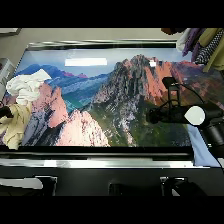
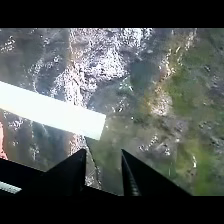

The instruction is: Fold the clothes and pants, and hang the long-sleeved shirts on hangers.

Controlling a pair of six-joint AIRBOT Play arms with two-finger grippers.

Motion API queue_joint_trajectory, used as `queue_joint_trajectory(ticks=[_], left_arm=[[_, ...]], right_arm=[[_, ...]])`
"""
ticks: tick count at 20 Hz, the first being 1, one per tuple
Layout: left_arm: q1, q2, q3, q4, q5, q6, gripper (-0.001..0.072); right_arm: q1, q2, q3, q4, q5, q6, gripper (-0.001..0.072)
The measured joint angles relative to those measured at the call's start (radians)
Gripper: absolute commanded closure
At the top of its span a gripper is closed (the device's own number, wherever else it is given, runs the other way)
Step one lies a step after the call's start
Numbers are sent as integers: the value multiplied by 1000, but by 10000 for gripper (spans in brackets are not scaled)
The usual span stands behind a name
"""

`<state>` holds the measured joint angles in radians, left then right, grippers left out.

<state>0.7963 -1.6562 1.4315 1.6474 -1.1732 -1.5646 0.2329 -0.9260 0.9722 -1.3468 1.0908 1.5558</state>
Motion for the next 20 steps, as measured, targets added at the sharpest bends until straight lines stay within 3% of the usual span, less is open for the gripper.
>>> queue_joint_trajectory(ticks=[1,2,3,7,13,16,20], left_arm=[[-4,-23,0,-2,6,3,53],[-11,-42,1,-6,13,6,429],[-18,-55,2,-13,17,12,685],[-77,-64,1,-71,11,70,690],[-366,0,21,-399,10,169,690],[-592,38,72,-482,9,141,691],[-877,52,130,-528,80,30,690]], right_arm=[[0,0,0,0,0,0,421],[0,0,0,0,0,0,421],[0,0,0,0,0,0,421],[0,0,0,6,2,8,422],[0,0,0,20,42,70,421],[0,1,0,24,77,80,421],[0,1,0,21,105,87,422]])
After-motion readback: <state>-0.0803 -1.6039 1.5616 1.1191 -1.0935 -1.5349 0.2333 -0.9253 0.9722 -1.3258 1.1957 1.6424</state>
